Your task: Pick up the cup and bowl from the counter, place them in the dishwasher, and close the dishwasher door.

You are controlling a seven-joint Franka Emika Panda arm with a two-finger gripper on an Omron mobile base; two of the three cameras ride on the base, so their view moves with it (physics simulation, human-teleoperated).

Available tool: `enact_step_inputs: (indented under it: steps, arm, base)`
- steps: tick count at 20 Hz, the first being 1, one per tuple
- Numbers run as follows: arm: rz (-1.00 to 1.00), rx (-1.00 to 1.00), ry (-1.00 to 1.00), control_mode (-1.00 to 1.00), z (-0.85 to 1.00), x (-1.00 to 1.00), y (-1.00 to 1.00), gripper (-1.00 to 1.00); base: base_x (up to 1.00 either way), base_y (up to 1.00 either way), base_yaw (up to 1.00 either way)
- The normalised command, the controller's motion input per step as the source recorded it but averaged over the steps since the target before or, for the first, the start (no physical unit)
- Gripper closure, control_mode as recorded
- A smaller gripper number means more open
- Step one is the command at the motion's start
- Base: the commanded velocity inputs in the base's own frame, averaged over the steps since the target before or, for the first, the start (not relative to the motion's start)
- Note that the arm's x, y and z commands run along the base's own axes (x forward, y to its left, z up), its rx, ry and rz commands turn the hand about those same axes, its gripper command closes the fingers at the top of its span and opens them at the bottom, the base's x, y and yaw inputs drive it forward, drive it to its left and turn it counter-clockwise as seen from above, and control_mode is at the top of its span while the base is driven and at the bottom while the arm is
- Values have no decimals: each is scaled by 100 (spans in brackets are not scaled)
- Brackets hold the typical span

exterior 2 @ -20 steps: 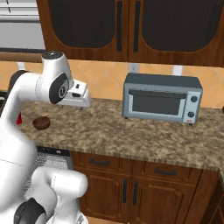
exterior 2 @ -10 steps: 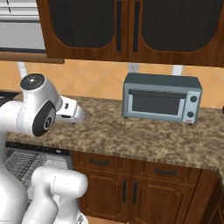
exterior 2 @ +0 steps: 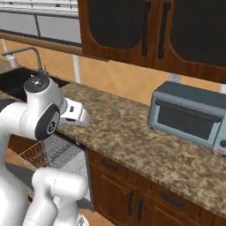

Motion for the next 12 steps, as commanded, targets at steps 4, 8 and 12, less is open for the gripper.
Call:
enact_step_inputs:
  steps: [4,8,12]
  arm:
    - [0,0,0,100,0,0,0,-100]
    - [0,0,0,100,0,0,0,-100]
    - [0,0,0,100,0,0,0,-100]
  base:
    - [0,0,100]
    - [0,0,100]
    - [-6,-9,98]
